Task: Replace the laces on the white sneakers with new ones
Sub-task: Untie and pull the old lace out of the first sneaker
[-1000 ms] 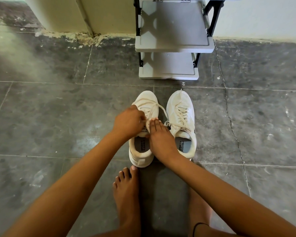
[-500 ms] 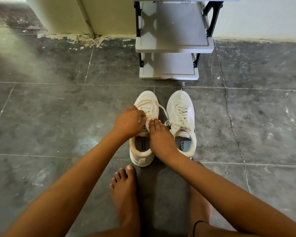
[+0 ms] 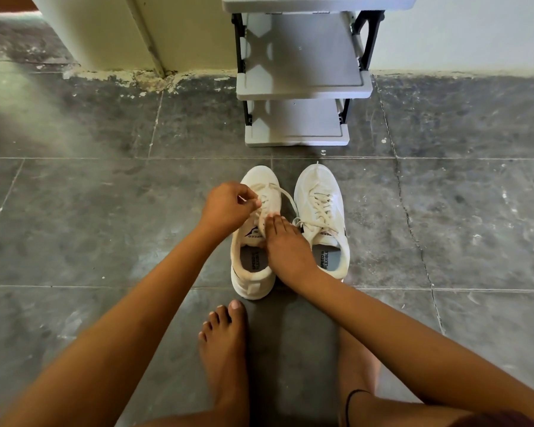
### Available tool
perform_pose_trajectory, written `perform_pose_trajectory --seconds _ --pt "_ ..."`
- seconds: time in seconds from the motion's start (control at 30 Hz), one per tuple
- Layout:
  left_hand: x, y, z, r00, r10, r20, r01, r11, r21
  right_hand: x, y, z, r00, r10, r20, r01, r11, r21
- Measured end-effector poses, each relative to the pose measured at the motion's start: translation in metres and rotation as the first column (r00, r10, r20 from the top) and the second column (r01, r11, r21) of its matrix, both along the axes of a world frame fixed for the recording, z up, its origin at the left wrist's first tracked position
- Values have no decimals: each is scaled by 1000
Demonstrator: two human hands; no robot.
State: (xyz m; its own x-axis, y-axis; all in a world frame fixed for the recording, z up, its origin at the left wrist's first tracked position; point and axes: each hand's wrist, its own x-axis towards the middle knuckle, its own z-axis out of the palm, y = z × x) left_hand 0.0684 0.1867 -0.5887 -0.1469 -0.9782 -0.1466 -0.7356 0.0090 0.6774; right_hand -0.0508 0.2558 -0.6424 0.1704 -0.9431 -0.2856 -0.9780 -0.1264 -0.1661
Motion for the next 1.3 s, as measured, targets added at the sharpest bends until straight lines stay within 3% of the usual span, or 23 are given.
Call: perform_pose_trajectory --seconds 0.1,0.27,0.3,0.37,0.43,0.5,0.53,0.6,0.67,0.73,0.83,0.93,0.97,1.03,1.1,1.13,1.2,1.23,1.3 --pt "8 1 -10 943 -168 288 164 986 38 4 -3 1 1000 14 -20 -14 1000 22" --pt "4 8 -15 897 -151 415 185 982 -42 3 -2 2 1000 7 -30 -6 1000 28" --pt "2 6 -13 913 -142 382 168 985 -36 3 -2 3 999 7 -33 -6 1000 29" --pt "0 -1 -5 993 -85 76 80 995 61 2 -2 3 999 1 -37 1 999 34" --pt "1 -4 11 943 62 -326 13 975 223 2 -2 4 999 1 -37 1 999 43" --pt "4 -6 18 895 115 -432 -23 977 211 4 -3 5 1000 6 -29 -5 999 44" --pt "5 -7 18 925 88 -370 -29 986 163 4 -3 6 1000 7 -24 -6 999 41" --pt "7 -7 14 996 -53 -78 59 995 80 5 -4 7 1000 9 -22 -8 999 36" --pt "7 -4 2 956 -231 182 213 970 116 3 -3 7 999 15 -30 -14 999 41" --pt "7 2 -10 938 -263 225 242 963 119 2 -2 6 999 21 -29 -20 999 40" --pt "5 6 -17 955 -133 265 127 991 39 4 -3 5 999 23 -25 -22 999 31" --pt "1 2 -13 919 -135 371 151 988 -15 3 -3 4 1000 20 -18 -19 999 28" --pt "0 0 -10 930 -129 344 149 988 -31 2 -2 4 1000 16 -16 -16 999 28" --pt "-1 -1 -4 996 -60 61 60 998 8 -1 -1 4 1000 8 -13 -8 1000 23" --pt "-2 2 4 943 80 -322 -48 993 106 -2 0 4 1000 5 -7 -5 1000 18" --pt "-2 4 5 907 120 -405 -79 990 116 -1 -1 4 1000 5 -1 -5 1000 21" --pt "-1 5 1 958 54 -283 -43 998 46 1 -3 4 1000 11 -2 -11 999 33" --pt "0 4 -3 993 -19 -113 21 1000 20 2 -4 5 1000 17 -7 -17 999 38" --pt "4 3 -15 959 -171 225 160 985 66 4 -4 4 1000 18 -8 -18 999 39"
